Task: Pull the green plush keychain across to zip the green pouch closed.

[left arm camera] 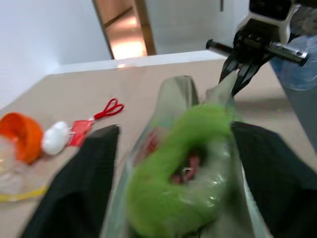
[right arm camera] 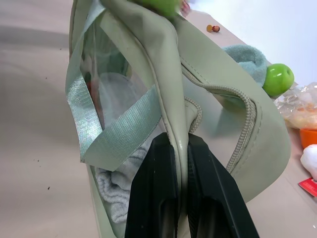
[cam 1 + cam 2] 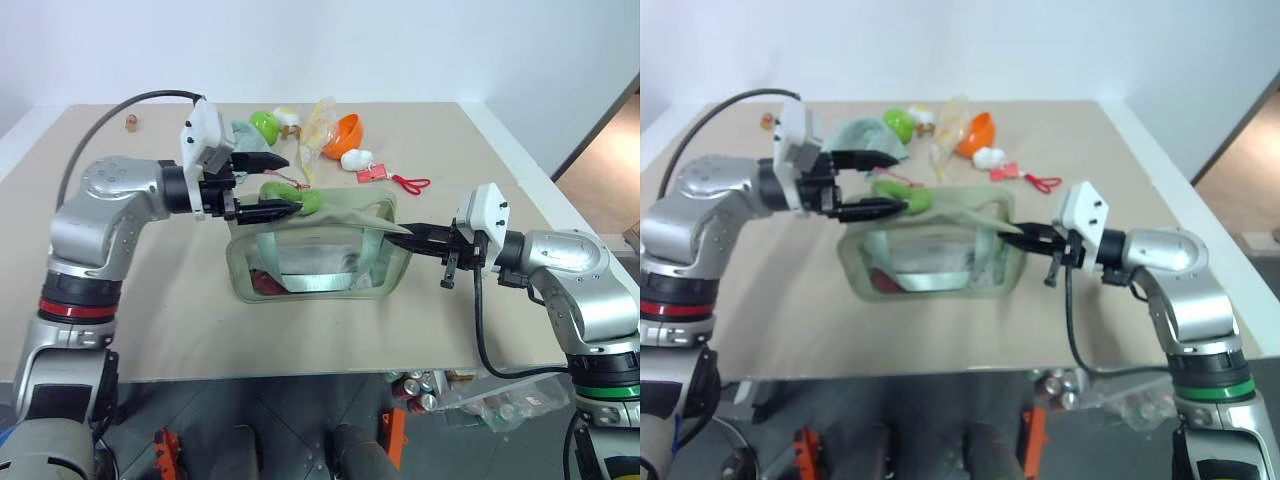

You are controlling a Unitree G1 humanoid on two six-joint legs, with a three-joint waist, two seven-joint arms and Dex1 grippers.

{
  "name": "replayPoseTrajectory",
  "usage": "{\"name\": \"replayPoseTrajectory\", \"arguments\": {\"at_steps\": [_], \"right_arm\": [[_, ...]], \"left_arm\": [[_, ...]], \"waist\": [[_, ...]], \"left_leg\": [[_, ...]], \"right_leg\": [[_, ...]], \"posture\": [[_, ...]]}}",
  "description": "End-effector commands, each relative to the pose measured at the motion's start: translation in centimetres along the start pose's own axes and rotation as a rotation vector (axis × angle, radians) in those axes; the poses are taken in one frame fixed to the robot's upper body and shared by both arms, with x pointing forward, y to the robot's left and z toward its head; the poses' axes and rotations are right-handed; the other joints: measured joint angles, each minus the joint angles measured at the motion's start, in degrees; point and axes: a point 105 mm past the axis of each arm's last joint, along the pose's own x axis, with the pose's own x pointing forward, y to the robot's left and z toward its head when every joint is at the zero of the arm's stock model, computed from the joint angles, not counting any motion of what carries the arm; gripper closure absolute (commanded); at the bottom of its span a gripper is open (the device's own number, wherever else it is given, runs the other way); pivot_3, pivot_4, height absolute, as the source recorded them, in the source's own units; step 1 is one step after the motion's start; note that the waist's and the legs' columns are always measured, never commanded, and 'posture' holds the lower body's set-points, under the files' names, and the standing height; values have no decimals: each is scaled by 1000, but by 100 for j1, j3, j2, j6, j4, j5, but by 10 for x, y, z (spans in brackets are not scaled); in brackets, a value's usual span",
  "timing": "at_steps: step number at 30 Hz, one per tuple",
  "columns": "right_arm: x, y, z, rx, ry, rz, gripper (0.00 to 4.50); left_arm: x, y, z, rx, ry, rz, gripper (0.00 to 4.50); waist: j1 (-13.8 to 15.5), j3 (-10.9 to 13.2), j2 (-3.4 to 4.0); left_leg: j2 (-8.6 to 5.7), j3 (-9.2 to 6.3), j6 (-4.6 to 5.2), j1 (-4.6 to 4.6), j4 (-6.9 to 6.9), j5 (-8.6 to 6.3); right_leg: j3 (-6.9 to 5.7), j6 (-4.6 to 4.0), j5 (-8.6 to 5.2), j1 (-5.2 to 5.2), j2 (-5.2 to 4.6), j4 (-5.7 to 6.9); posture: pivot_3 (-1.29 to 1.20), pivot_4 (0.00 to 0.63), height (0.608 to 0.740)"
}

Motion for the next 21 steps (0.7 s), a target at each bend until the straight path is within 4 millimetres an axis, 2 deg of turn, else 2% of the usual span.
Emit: {"name": "replayPoseTrajectory", "arguments": {"at_steps": [1, 3, 7, 11, 15, 20, 21], "right_arm": [[4, -1, 9, -43, -25, 19, 4500], [6, -1, 8, -41, -28, 26, 4500], [9, -2, 8, -44, -35, 42, 4500], [10, -3, 8, -46, -41, 47, 4500], [10, -3, 7, -44, -42, 50, 4500], [9, -4, 6, -46, -39, 50, 4500], [9, -4, 7, -46, -39, 49, 4500]], "left_arm": [[-17, 1, 16, 75, -4, 36, 74], [-23, 1, 18, 83, 2, 58, 74], [-54, -10, 20, 39, 34, 127, 74], [-76, -25, 5, -30, 46, 232, 74], [-74, -44, -14, -107, 15, 291, 74], [-64, -55, -38, -200, -7, 343, 74], [-63, -55, -42, -204, -1, 352, 312]], "waist": [[-7, 0, 0], [-2, 0, 0], [-73, 0, 0], [-85, 0, 0], [-66, 0, 0], [-63, 0, 0], [-63, 0, 0]], "left_leg": [[0, 1, 0, 0, 0, 0], [2, 0, 0, 1, -1, 0], [6, 5, 0, 1, -2, 0], [11, 4, 2, 7, -8, -1], [10, 3, 0, 9, -3, 0], [10, 8, 2, 16, 6, 2], [10, 9, 4, 18, 6, 4]], "right_leg": [[1, -1, 0, 0, 0, 0], [-2, -1, 0, 0, 0, 0], [7, -2, 1, -3, 2, 0], [3, -6, -2, -2, 3, 4], [-2, -7, 0, 4, -1, 6], [4, -7, 12, 10, 0, 6], [5, -7, 13, 10, 0, 6]], "posture": [[0, 150, 740], [0, 150, 740], [0, 150, 740], [0, 150, 740], [0, 150, 740], [0, 150, 740], [0, 150, 740]]}}
